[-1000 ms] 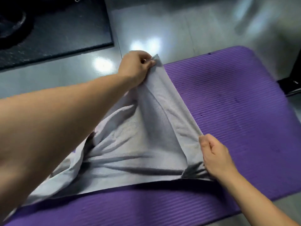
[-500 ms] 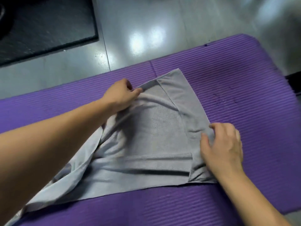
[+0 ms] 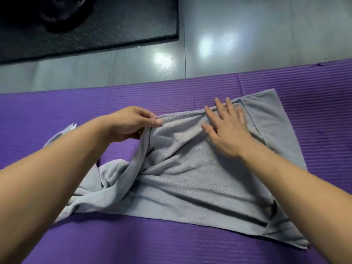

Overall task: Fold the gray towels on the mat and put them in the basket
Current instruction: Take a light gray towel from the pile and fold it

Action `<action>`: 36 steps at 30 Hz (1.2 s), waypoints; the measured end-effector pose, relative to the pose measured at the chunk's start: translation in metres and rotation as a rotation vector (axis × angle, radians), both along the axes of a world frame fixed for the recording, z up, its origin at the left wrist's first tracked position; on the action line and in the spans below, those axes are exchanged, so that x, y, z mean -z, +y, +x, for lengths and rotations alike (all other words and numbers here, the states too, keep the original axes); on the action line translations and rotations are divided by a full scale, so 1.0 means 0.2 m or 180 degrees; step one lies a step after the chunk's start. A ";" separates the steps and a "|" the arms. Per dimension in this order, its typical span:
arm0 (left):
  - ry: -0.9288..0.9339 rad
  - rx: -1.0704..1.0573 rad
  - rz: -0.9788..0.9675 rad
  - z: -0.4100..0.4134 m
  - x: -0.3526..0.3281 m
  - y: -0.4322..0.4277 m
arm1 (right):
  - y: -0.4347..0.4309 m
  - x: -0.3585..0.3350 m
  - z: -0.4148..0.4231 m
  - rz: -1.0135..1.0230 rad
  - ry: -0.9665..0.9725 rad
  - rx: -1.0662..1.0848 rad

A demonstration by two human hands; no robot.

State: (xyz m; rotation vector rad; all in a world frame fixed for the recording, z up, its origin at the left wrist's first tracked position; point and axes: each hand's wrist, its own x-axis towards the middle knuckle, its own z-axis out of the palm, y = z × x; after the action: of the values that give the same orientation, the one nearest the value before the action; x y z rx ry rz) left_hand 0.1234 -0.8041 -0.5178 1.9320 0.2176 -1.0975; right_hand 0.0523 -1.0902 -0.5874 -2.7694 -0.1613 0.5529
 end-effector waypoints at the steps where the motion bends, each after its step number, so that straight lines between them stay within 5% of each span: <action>1: 0.0245 -0.0058 -0.0131 0.01 -0.02 0.04 | 0.01 0.01 -0.01 -0.0037 -0.0013 -0.0008; 14: 0.0683 -0.0446 -0.0114 0.07 -0.20 0.51 | 0.07 -0.02 0.05 -0.0358 0.0145 0.0194; 25: 0.0013 -0.0409 -0.0271 -0.04 -0.28 1.18 | 0.31 -0.20 0.14 -0.0851 0.0321 0.0544; 29: -0.0444 -0.0242 -0.0530 -0.09 -0.19 1.09 | 0.90 -0.46 0.14 0.0308 -0.0239 -0.0157; 33: -0.0346 -0.0090 -0.1013 -0.12 -0.14 1.07 | 1.42 -0.57 0.09 0.1687 0.0635 -0.0004; 36: -0.0260 -0.0175 -0.1278 -0.12 -0.12 1.16 | 1.60 -0.54 0.07 0.2124 0.0913 0.0327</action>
State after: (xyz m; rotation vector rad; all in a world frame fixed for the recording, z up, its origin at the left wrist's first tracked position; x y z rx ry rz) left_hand 0.0995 -0.5712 -0.4937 1.5971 0.0023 -0.9417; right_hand 0.0672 -0.7703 -0.4802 -2.0206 -0.1102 0.7069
